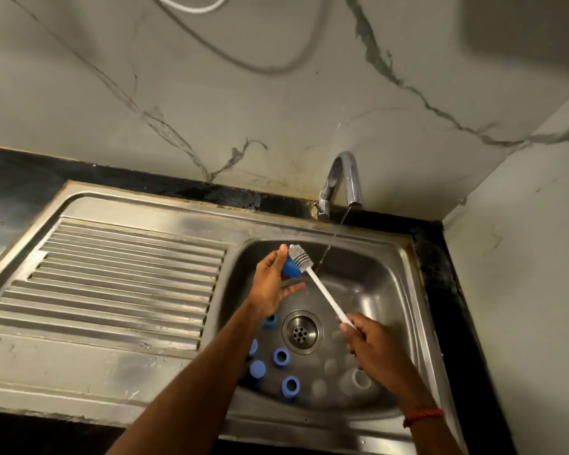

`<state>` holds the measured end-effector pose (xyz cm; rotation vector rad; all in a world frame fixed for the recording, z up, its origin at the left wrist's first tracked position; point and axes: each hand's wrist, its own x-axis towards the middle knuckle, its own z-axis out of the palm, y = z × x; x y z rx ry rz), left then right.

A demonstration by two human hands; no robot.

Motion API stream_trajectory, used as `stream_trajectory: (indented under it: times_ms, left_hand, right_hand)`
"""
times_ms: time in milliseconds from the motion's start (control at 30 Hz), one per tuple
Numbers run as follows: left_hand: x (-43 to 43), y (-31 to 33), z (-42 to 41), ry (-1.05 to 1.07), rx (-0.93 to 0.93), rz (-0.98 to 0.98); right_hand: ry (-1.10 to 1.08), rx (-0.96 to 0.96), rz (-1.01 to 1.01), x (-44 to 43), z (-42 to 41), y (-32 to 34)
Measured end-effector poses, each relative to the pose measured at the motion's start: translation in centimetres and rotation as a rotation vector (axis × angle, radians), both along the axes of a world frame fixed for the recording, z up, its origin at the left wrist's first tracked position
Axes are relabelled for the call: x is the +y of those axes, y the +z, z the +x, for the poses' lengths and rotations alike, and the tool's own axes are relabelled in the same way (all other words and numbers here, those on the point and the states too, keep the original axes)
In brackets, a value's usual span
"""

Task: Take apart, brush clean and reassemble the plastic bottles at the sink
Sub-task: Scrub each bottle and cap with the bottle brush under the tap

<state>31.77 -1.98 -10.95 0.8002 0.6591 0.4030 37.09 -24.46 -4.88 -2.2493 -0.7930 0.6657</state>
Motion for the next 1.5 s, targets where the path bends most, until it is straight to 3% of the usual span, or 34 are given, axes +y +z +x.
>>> stream_trajectory:
  times_ms: [167,333,467,800,900,1000,1100,1200,1300,1433,1500]
  left_hand:
    - [-2.5,2.2,0.3,0.126,-0.025,0.041]
    - [-1.6,2.8,-0.3,0.291,0.080,0.113]
    - [-2.5,2.4,-0.5,0.266,0.123,0.125]
    - [-0.1,3.4,-1.2,0.400,0.038,-0.198]
    - [0.4,3.3,-1.8,0.368,0.029,-0.233]
    - [0.2,2.9,-1.7,0.343,0.076,-0.224]
    - [-0.5,2.4,-1.6,0.307,0.105,-0.187]
    - [-0.6,2.4,-1.4,0.329,0.075,-0.165]
    - [-0.4,2.7,-1.3,0.353,0.007,-0.117]
    - [0.0,2.9,-2.2,0.381,-0.092,-0.165]
    - [0.4,3.3,-2.1,0.404,-0.126,-0.117]
  right_hand:
    - [-0.004,-0.157,0.023,1.6,-1.9,1.3]
    - [0.102,-0.153,-0.026,1.2,-2.9,2.5]
    - [0.107,-0.146,-0.049,0.9,-3.0,2.9]
    - [0.194,-0.172,-0.005,-0.1,-2.8,3.5]
    - [0.130,-0.324,-0.051,-1.0,-0.7,3.3]
    - [0.202,-0.481,-0.164,-1.1,-0.2,4.0]
    - [0.261,-0.757,-0.245,-0.4,-0.5,4.4]
    - [0.149,-0.939,-0.286,0.5,-1.2,4.6]
    - [0.222,-0.766,-0.221,1.2,-2.2,4.1]
    - [0.272,-0.269,0.012,1.4,-0.9,5.3]
    - [0.204,-0.206,0.112,1.5,-0.3,5.7]
